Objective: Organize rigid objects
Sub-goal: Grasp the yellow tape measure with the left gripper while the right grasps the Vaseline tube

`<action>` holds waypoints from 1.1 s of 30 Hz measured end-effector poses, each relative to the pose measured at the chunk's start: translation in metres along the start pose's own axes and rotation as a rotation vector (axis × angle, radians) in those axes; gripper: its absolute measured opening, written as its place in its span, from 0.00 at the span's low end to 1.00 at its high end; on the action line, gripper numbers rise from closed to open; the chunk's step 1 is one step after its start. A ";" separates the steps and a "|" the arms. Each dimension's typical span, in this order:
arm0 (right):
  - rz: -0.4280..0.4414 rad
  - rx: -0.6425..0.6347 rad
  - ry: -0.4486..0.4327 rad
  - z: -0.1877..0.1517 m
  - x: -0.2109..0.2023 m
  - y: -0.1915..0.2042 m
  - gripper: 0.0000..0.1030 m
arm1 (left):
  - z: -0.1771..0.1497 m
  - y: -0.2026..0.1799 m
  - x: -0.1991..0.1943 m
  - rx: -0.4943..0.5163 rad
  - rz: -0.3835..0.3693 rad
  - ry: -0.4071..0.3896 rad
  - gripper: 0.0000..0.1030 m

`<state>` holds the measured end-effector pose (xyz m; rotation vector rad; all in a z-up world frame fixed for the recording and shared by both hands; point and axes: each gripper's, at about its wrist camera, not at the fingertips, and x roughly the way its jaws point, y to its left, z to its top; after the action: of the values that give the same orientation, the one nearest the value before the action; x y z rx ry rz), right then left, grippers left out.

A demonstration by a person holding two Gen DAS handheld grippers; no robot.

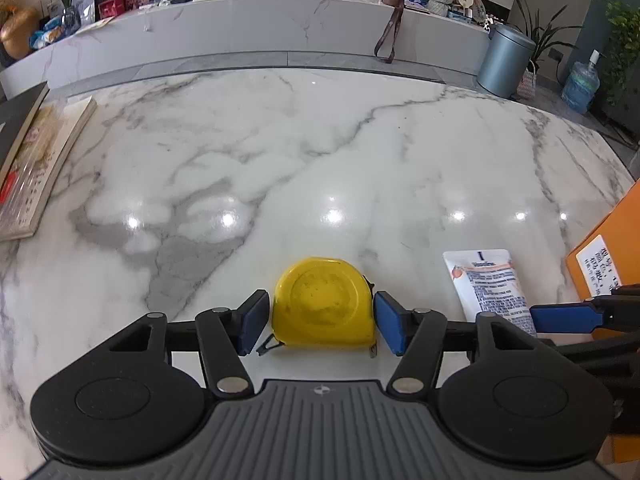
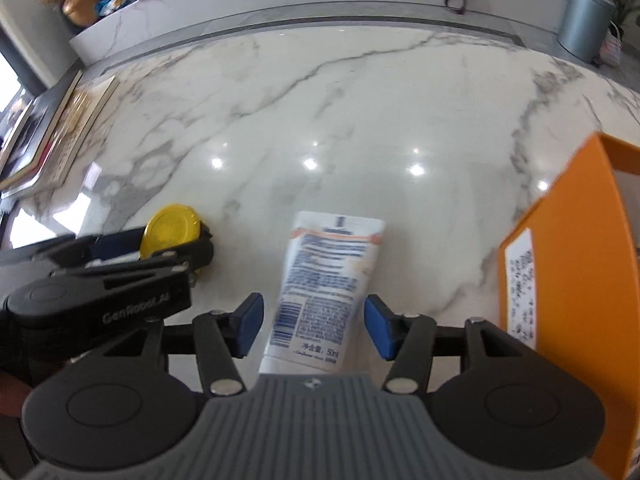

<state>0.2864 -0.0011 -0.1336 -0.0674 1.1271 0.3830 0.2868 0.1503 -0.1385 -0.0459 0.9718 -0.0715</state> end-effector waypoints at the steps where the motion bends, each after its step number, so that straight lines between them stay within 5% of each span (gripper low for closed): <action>1: -0.013 -0.015 -0.002 -0.001 0.001 0.003 0.55 | 0.000 0.000 0.000 0.003 -0.001 -0.001 0.67; 13: -0.035 -0.048 -0.003 -0.007 0.002 0.005 0.46 | -0.001 -0.002 0.000 0.034 -0.008 -0.012 0.59; 22: 0.012 -0.053 -0.082 -0.009 -0.050 -0.003 0.46 | -0.002 0.002 -0.006 -0.003 -0.042 -0.028 0.59; 33: 0.079 -0.047 -0.225 -0.038 -0.125 -0.026 0.45 | -0.003 -0.025 -0.091 -0.088 -0.166 -0.148 0.59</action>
<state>0.2154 -0.0682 -0.0423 -0.0204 0.9002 0.4760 0.2326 0.1331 -0.0637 -0.2098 0.8216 -0.1760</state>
